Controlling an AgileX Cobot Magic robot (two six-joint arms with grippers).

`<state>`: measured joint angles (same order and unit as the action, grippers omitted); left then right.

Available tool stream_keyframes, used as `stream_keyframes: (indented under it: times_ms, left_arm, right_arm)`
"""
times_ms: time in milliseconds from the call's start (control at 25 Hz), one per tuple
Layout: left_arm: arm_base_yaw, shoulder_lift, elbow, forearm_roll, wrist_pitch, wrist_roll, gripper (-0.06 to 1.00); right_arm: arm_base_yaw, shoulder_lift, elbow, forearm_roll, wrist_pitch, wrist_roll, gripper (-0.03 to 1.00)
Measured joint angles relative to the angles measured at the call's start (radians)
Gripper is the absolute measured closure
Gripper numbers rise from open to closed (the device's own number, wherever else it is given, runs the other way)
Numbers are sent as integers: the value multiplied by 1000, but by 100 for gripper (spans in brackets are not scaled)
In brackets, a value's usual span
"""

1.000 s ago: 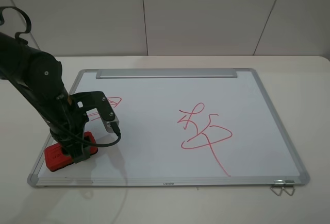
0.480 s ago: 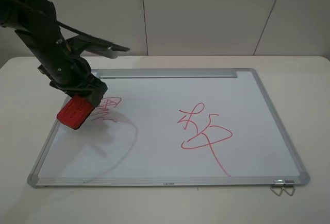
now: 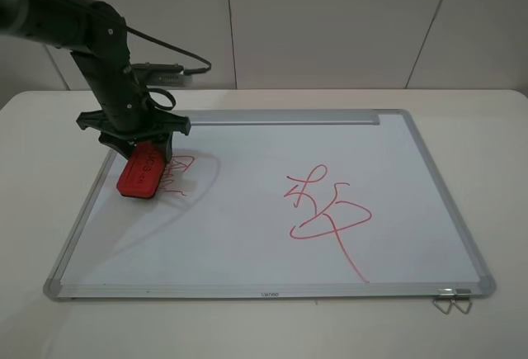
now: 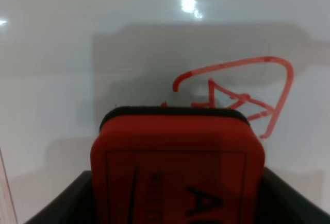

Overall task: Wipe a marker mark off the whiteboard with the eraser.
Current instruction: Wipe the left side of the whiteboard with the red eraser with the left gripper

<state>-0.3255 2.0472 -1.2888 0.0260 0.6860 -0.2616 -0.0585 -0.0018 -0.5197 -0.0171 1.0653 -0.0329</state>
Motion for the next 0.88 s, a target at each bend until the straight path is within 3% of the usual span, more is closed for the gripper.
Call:
stream_keyframes:
  times_ms: [480, 880]
  left_arm:
    - [41, 61, -6, 4, -23, -12, 37]
    - [9, 117, -34, 50, -20, -5, 37]
  right_arm:
    - [0, 0, 0, 0, 0, 0, 26]
    - [0, 0, 0, 0, 0, 0, 26]
